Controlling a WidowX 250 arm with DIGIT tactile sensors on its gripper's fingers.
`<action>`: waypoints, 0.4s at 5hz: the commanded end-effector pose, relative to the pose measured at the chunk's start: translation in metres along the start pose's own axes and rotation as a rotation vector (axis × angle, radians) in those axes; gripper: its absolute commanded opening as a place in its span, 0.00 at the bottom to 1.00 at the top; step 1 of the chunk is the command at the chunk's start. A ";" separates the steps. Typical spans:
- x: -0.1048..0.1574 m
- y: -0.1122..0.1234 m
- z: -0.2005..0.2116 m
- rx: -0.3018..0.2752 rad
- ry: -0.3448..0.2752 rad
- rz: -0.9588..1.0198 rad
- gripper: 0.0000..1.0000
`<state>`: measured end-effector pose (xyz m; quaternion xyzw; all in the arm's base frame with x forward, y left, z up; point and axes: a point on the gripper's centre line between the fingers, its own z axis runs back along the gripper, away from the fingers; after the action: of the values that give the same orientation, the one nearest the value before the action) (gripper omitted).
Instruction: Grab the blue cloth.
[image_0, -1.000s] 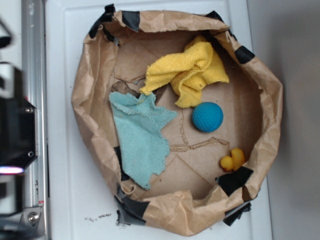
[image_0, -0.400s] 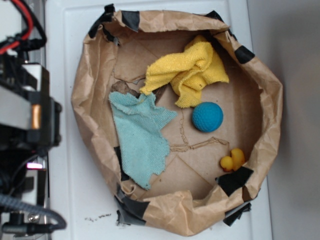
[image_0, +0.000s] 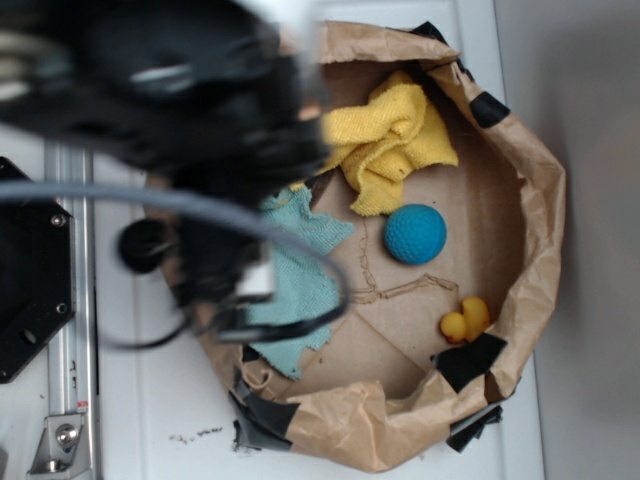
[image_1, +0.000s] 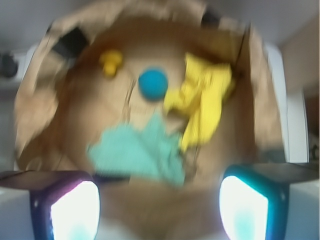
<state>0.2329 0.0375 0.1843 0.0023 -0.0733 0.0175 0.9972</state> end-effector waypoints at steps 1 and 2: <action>-0.005 -0.021 -0.049 -0.045 0.023 -0.092 1.00; -0.020 -0.024 -0.073 -0.025 0.059 -0.114 1.00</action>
<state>0.2224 0.0169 0.1028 -0.0065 -0.0295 -0.0348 0.9989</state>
